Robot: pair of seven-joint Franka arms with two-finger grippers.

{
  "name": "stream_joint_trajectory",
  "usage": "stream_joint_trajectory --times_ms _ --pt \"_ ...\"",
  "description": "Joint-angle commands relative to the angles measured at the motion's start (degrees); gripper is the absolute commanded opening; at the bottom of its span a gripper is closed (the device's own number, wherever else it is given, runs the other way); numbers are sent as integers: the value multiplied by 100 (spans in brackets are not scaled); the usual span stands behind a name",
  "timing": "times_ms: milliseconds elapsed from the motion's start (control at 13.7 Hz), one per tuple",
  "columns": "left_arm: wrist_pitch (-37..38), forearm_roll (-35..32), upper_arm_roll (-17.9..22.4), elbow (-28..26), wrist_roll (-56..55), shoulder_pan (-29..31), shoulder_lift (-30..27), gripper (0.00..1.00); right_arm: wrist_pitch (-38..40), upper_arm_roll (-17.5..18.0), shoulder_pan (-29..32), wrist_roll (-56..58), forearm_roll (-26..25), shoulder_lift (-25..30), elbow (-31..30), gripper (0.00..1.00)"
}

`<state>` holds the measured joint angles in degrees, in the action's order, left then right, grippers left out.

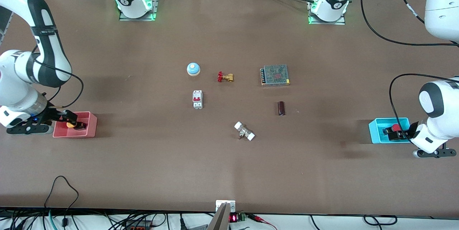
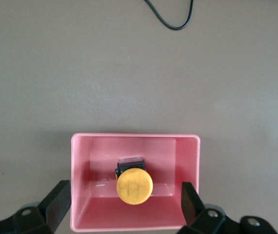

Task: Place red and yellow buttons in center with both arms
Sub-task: 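Lower the right gripper over the yellow button while the left gripper lowers over the red, then close the right gripper on the yellow button while the left gripper grips the red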

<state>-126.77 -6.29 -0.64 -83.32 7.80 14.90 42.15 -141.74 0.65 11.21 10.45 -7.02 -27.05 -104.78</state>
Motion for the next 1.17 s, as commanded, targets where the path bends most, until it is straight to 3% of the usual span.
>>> stream_joint_trajectory --times_ms 0,439,585,732,1098 --pt "-102 92 -59 -130 275 109 65 100 -467 49 74 80 -72 -63 -271 100" --pt "-85 119 -59 -359 266 109 56 100 -530 67 267 773 60 -98 -280 100" --pt "-85 111 -59 -369 283 100 56 100 -312 76 267 870 489 -98 -254 100" --pt "-85 119 -59 -438 353 109 56 95 -47 76 259 906 728 -125 -192 100" --pt "-41 128 -59 -518 512 153 47 80 -29 76 250 1169 737 -247 -35 100"
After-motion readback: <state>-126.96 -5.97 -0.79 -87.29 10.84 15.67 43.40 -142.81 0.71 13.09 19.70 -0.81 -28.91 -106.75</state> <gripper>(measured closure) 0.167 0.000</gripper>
